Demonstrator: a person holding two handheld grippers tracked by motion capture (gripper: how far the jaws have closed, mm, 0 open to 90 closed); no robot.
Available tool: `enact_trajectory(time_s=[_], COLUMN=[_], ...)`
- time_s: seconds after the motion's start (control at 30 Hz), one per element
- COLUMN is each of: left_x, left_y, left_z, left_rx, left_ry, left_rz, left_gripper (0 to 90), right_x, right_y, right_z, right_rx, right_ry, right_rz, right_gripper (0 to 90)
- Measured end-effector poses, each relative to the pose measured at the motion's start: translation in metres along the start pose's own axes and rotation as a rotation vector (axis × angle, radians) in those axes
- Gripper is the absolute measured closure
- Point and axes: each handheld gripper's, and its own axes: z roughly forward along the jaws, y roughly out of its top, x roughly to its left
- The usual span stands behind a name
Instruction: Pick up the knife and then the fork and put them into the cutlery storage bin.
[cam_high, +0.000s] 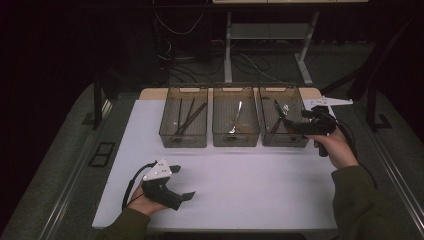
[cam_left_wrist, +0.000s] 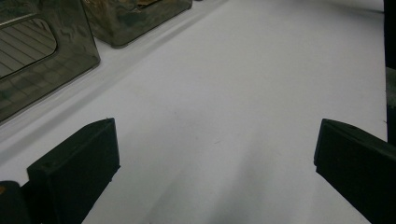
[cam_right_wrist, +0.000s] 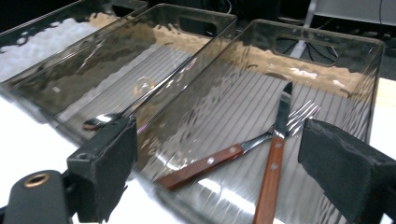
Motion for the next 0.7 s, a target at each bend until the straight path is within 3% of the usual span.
enact_trajectory(time_s=[0.47, 0.7], left_x=[0.001, 0.001], left_y=[0.001, 0.000], left_z=[0.002, 0.001], left_rx=[0.003, 0.001], left_ry=[0.002, 0.000], left_rz=[-0.008, -0.006], left_gripper=[0.0, 0.0], right_x=[0.032, 0.049], right_y=[-0.047, -0.078], right_z=[-0.030, -0.037], right_rx=[-0.031, -0.019], right_ry=[0.055, 0.082], right_rz=[-0.057, -0.075], right_gripper=[12.3, 12.3])
